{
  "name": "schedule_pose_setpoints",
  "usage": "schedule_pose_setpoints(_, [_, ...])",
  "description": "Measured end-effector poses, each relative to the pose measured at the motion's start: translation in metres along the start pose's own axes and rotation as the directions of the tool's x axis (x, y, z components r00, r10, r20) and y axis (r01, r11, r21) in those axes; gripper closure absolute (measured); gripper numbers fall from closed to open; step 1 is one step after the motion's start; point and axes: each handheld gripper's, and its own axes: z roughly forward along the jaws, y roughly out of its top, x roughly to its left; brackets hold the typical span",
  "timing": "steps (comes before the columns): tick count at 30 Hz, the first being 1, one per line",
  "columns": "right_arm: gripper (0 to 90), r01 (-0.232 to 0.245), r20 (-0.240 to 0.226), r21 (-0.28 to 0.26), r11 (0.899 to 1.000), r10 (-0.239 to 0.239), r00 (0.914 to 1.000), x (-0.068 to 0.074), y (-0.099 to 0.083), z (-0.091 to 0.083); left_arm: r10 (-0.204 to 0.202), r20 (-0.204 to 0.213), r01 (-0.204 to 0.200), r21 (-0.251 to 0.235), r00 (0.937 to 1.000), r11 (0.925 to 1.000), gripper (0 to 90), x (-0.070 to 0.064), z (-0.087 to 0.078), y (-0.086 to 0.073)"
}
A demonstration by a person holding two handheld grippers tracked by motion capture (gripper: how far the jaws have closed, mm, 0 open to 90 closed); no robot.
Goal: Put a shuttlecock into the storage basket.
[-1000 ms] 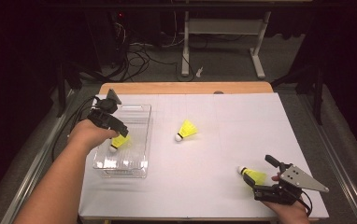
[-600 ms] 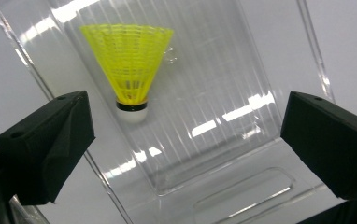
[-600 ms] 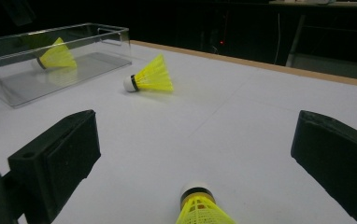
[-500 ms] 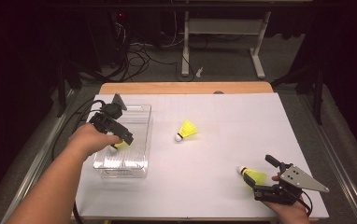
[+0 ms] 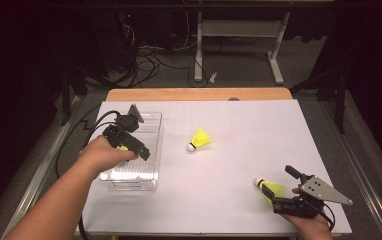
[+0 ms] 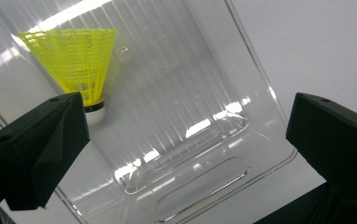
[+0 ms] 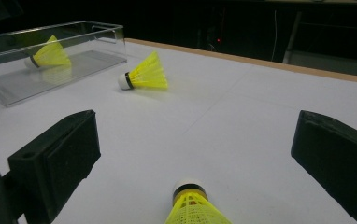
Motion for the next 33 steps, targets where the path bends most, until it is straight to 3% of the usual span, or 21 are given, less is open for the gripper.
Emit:
schedule_pose_setpoints(12, [2.0,0.013,-0.002,0.014,1.000,-0.013,0.9999,0.001,-0.001,0.002,0.032,0.012,-0.032,0.001,0.9994,0.9995,0.6,-0.014,0.011,0.002])
schedule_pose_setpoints(33, [2.0,0.000,-0.007,-0.003,1.000,0.000,1.0000,-0.001,0.001,0.001,0.125,0.046,-0.125,-0.003,0.9910,0.9921,0.6,-0.059,0.008,0.022])
